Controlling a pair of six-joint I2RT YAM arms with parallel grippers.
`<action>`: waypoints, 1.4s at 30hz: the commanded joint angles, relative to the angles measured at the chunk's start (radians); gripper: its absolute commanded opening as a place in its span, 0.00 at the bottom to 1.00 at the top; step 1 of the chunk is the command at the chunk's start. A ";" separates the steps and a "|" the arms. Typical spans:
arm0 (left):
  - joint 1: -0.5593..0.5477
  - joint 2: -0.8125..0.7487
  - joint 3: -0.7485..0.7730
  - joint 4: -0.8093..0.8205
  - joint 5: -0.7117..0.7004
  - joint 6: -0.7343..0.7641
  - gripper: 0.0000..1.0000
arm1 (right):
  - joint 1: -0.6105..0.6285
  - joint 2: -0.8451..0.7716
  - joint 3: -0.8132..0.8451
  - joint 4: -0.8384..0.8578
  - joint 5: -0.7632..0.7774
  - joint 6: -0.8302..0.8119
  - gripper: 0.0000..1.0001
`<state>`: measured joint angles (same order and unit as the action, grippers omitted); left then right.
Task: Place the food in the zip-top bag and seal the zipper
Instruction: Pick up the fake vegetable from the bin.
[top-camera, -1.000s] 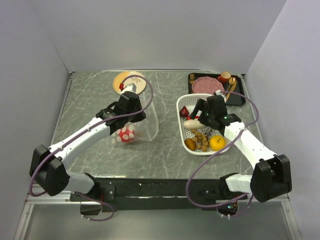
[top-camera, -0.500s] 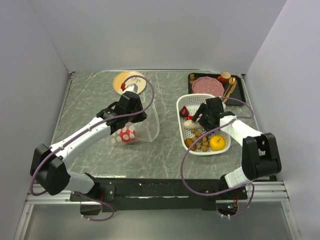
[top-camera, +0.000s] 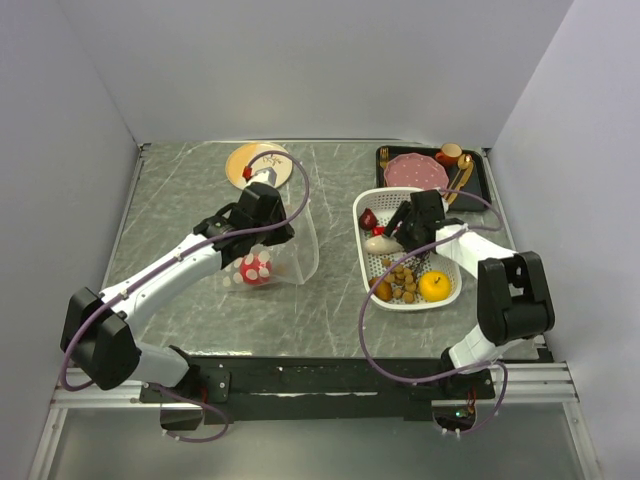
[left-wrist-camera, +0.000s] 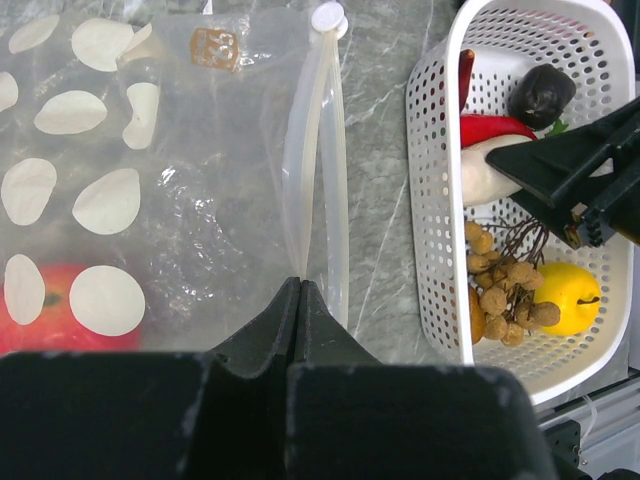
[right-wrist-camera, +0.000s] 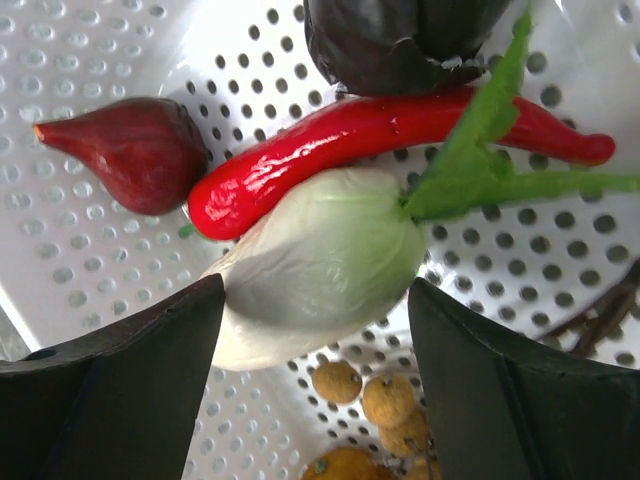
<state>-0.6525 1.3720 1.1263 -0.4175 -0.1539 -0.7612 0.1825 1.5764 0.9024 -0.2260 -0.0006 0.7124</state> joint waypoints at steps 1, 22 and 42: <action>-0.004 -0.002 0.053 0.013 0.010 0.022 0.01 | -0.009 0.036 0.032 0.025 0.004 -0.014 0.81; -0.004 -0.004 0.044 0.013 0.008 0.020 0.01 | -0.006 -0.205 -0.060 0.137 -0.042 -0.048 0.34; -0.004 -0.005 0.053 0.022 0.034 0.028 0.01 | 0.330 -0.287 -0.043 0.358 0.007 -0.100 0.20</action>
<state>-0.6521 1.3750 1.1355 -0.4282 -0.1375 -0.7521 0.4896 1.2526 0.8112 0.0345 -0.0181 0.6132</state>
